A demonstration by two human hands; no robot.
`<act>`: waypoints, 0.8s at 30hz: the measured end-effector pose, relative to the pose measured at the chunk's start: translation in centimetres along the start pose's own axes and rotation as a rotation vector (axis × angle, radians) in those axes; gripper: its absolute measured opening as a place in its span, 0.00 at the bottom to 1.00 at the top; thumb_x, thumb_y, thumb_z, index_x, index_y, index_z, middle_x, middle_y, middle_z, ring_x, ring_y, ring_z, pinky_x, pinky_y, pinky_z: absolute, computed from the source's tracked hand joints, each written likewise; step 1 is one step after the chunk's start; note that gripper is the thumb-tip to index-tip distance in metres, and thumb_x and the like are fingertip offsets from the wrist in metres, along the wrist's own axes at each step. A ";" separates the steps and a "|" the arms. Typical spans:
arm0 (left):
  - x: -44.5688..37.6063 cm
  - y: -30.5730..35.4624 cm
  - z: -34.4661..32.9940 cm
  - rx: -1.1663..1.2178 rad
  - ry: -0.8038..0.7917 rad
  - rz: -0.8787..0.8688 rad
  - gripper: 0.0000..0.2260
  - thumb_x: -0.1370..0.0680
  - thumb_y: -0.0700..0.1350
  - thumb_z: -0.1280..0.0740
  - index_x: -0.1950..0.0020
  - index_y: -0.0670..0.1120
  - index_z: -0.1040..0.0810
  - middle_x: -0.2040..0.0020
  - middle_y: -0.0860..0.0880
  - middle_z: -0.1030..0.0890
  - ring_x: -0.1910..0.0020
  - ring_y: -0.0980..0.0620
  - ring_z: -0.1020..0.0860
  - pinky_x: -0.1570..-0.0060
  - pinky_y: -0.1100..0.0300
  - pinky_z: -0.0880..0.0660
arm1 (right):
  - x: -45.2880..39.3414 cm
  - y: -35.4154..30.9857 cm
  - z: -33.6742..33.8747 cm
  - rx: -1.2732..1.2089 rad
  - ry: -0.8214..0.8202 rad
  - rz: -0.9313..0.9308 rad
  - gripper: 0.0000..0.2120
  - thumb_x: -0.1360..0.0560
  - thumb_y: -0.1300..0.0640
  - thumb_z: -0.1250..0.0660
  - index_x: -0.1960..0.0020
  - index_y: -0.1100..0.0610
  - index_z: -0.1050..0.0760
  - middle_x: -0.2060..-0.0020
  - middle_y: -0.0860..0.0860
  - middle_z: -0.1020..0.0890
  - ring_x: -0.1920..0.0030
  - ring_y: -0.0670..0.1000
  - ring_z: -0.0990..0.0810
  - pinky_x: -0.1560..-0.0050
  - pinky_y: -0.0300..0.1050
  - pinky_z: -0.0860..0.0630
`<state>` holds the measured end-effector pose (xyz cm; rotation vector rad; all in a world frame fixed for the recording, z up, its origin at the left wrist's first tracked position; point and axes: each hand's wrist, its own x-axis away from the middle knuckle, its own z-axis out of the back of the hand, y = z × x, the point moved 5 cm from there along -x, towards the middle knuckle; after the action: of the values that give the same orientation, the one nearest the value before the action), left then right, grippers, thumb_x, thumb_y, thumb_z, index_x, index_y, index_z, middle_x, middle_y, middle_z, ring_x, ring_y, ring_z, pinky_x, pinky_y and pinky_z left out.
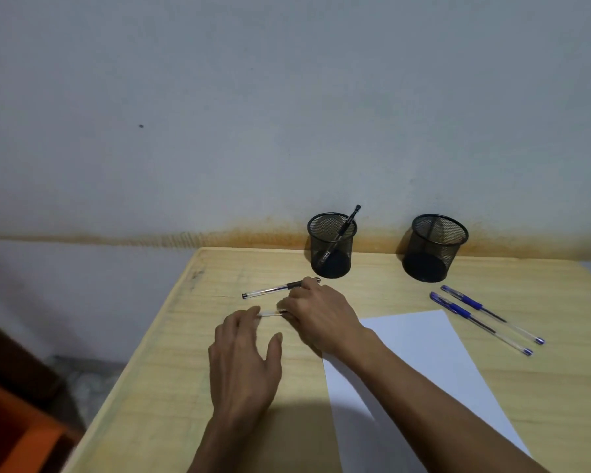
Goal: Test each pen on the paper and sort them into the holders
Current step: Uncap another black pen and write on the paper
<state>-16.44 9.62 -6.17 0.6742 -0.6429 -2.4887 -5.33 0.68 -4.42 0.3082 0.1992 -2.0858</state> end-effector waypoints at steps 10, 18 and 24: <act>1.0 5.3 1.6 0.436 -0.012 -0.068 0.20 0.23 0.52 0.31 0.31 0.53 0.27 0.42 0.58 0.22 0.44 0.73 0.28 0.47 0.80 0.34 | 5.8 3.2 5.9 -0.995 0.396 -0.666 0.07 0.18 0.54 0.34 0.47 0.55 0.19 0.58 0.48 0.17 0.58 0.44 0.21 0.57 0.37 0.25; 2.5 9.6 0.9 0.426 -0.066 -0.215 0.09 0.22 0.49 0.31 0.43 0.50 0.17 0.51 0.58 0.18 0.50 0.64 0.23 0.51 0.62 0.23 | 12.1 4.0 6.8 -1.450 0.556 -0.909 0.04 0.19 0.59 0.32 0.50 0.60 0.20 0.62 0.54 0.13 0.63 0.48 0.18 0.58 0.44 0.22; 3.2 10.8 0.6 0.389 -0.149 -0.295 0.07 0.22 0.48 0.30 0.45 0.51 0.16 0.55 0.58 0.19 0.54 0.62 0.23 0.57 0.68 0.28 | 13.3 4.0 6.8 -1.448 0.542 -0.880 0.02 0.21 0.56 0.28 0.49 0.54 0.18 0.62 0.52 0.14 0.62 0.49 0.18 0.57 0.42 0.22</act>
<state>-15.75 -0.27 -0.87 0.7743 -1.1807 -2.7285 -9.31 -14.10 -1.95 -0.1779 2.3269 -1.9837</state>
